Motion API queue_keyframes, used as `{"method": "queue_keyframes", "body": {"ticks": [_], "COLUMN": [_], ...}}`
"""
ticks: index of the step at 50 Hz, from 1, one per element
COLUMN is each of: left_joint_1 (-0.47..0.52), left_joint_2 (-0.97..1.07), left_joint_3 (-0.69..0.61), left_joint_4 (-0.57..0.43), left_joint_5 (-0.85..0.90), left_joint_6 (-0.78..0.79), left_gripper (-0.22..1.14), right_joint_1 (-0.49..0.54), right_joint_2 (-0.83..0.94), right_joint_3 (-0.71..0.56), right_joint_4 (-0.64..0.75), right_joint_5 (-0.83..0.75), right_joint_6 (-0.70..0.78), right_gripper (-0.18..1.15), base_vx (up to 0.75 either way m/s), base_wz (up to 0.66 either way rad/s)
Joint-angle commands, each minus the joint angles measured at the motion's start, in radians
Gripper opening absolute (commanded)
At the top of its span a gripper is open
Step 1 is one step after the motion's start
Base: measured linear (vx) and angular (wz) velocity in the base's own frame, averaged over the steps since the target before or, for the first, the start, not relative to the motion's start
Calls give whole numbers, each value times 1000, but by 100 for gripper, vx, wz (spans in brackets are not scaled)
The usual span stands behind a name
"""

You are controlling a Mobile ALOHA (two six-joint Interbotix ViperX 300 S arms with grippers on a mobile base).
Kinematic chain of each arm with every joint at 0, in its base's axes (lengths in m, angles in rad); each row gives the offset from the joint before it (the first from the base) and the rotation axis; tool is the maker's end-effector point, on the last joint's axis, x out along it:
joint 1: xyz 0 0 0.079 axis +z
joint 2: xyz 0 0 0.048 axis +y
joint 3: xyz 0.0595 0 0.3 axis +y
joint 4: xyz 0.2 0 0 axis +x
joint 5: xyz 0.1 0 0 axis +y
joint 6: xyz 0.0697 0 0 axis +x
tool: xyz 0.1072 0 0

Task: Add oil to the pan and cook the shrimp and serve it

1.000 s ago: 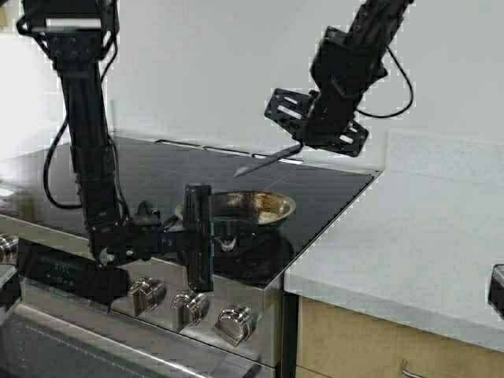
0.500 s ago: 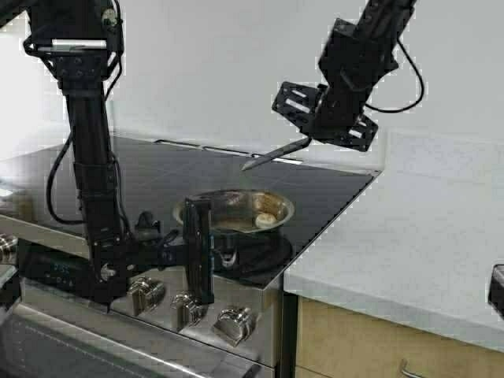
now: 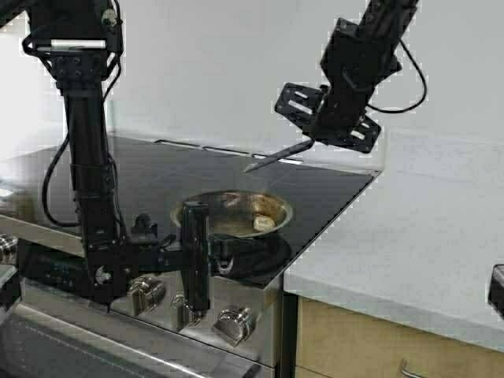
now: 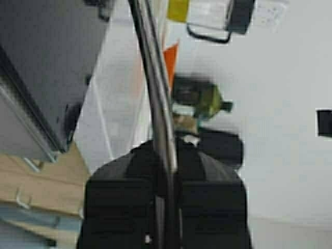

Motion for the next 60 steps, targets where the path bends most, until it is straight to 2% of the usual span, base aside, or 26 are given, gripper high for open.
{"method": "queue_keyframes", "body": {"ticks": [1,10,13,20,33,60], "left_joint_1": [25,37,37,37,54,229], "left_joint_2": [-18,-32,-40,-54,-77,-120], "left_joint_3": [3,9,12,12,28,170], "left_joint_4": [-2,-2,2,11,11,118], "left_joint_5": [14,14,20,23,23,23], "left_joint_6": [-14,-14,-12,-14,-11,89], "left_gripper": [22,88,106,102,102,102], "right_joint_1": [2,2,2,2,2,2], "right_joint_2": [-49,-49,-49,-49,-48,-49], "right_joint_3": [-9,-12,-9,-15,-17,-9], "right_joint_4": [0,0,0,0,0,0], "right_joint_5": [-14,-14,-14,-12,-14,-14], "right_joint_6": [2,2,2,2,2,2], "right_gripper": [7,7,7,7,7,7], "base_vx": [0,0,0,0,0,0], "base_wz": [0,0,0,0,0,0]}}
